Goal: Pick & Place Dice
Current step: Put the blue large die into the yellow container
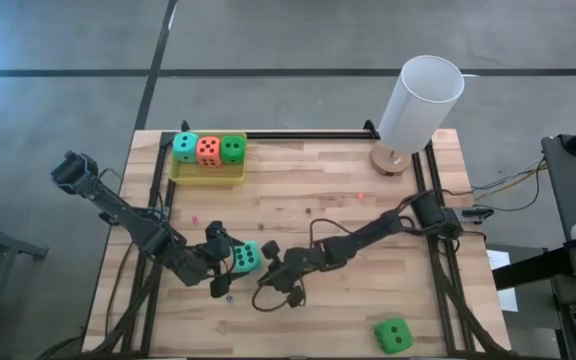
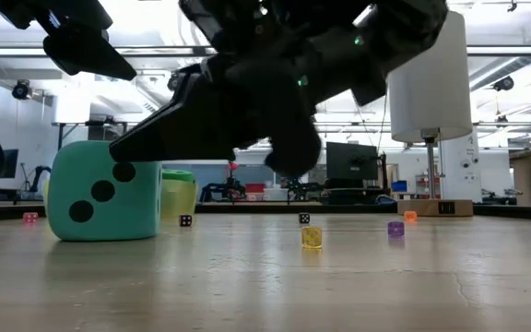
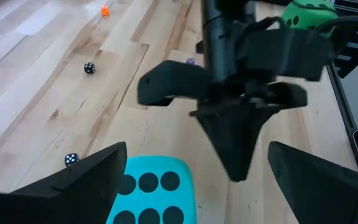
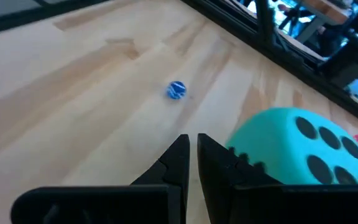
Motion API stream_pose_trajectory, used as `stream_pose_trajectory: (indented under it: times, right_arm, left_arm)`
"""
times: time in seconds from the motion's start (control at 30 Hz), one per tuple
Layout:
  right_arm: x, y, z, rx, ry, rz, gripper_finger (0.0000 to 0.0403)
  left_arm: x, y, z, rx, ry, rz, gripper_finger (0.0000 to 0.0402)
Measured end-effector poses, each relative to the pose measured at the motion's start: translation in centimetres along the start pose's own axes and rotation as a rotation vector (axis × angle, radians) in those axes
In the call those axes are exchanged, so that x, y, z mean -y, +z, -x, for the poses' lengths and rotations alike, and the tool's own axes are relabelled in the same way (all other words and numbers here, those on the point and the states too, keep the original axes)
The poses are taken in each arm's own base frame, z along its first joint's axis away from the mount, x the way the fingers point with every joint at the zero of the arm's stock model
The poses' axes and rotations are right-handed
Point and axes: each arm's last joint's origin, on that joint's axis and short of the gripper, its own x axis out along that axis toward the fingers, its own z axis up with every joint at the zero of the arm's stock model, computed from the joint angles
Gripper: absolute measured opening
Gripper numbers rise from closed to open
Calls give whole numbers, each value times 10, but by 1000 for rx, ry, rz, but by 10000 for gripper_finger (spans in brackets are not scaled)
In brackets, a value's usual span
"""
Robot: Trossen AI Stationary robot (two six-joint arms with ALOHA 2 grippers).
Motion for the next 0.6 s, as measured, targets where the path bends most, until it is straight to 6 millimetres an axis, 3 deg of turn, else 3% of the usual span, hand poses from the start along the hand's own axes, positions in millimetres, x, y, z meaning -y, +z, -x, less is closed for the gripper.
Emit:
stream_pose_trajectory:
  times: [0.6]
  right_arm:
    - [43,-15,1,-17,-92,-60,28]
  left_arm:
    - [0,0,0,-4,3,-4,391]
